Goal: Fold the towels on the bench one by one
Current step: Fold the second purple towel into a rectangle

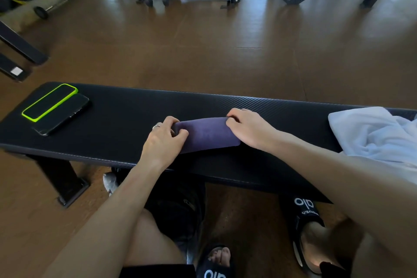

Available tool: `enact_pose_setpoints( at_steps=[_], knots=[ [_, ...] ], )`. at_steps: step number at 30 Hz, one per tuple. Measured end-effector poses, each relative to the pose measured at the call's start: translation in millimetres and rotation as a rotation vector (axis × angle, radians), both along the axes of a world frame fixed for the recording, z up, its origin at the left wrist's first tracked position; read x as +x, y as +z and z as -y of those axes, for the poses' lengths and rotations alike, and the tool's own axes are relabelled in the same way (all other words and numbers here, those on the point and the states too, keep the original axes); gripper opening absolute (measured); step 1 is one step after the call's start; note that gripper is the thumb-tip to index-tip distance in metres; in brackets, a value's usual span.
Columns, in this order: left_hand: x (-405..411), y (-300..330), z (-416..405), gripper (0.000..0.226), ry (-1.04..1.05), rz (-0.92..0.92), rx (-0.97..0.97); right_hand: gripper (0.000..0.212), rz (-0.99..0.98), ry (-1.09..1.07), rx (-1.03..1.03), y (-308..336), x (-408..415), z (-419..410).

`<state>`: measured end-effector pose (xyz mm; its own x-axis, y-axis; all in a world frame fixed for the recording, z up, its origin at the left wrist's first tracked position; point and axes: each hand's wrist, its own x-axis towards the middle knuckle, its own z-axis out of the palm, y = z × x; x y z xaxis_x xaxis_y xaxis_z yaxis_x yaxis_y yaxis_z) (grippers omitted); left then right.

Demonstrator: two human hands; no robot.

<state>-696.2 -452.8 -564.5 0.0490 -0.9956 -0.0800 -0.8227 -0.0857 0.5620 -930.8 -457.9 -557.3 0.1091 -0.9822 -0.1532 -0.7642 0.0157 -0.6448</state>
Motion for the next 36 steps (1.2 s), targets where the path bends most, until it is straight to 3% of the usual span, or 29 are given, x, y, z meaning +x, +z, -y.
enact_pose_setpoints(
  at_steps=[6, 9, 12, 16, 24, 31, 34, 36],
  knots=[
    [7, 4, -16, 0.013, -0.118, 0.045, 0.028, 0.030, -0.096, 0.102, -0.024, 3, 9, -20],
    [7, 14, -24, 0.035, -0.288, 0.115, 0.043, 0.031, -0.120, 0.126, -0.035, 1, 12, -28],
    [-1, 36, -20, 0.046, -0.406, 0.214, 0.151, 0.032, -0.130, 0.124, -0.041, 3, 13, -32],
    [-17, 61, -6, 0.037, -0.471, 0.413, 0.343, 0.033, -0.141, 0.116, -0.015, 7, 15, -34],
    [-25, 71, -1, 0.039, -0.480, 0.490, 0.579, 0.034, -0.189, 0.132, -0.018, 13, 21, -34],
    [-16, 73, -13, 0.030, -0.513, 0.411, 0.537, 0.044, -0.248, 0.281, -0.174, 28, 31, -36],
    [-4, 82, -21, 0.021, -0.557, 0.407, 0.437, 0.060, -0.071, 0.365, -0.074, 44, 45, -38],
    [8, 89, -28, 0.017, -0.598, 0.455, 0.344, 0.067, -0.156, 0.507, -0.026, 55, 56, -40]
  ],
)
